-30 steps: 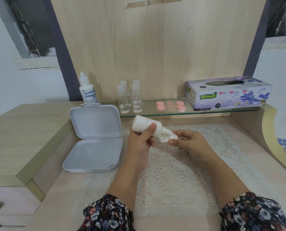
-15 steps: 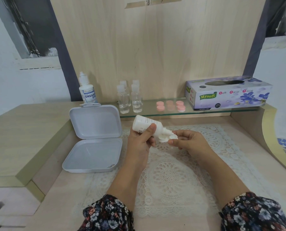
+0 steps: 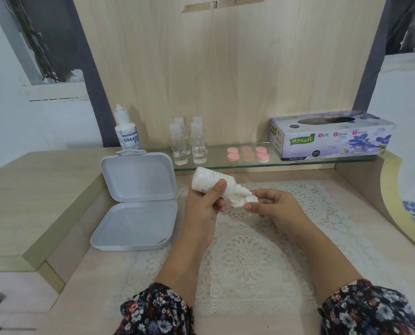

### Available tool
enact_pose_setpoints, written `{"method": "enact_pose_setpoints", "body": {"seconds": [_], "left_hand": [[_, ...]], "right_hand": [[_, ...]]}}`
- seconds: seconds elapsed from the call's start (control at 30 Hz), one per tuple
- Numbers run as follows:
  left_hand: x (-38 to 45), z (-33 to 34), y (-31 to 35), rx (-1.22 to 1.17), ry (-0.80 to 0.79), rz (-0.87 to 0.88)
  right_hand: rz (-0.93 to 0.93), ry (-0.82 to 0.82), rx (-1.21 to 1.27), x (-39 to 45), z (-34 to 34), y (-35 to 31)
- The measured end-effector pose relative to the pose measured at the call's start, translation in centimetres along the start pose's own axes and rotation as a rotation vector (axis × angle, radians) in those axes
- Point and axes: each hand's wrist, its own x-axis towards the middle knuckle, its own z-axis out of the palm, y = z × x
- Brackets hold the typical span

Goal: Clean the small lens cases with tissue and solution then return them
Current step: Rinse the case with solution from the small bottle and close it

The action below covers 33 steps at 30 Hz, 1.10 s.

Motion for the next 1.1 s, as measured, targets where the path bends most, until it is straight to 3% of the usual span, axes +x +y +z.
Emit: {"method": "enact_pose_setpoints", "body": {"seconds": [1.1], "left_hand": [[-0.36, 0.34, 0.3, 0.018, 0.027, -0.006]], "right_hand": [[0.006, 0.003, -0.003, 0.13, -0.03, 0.0]]}}
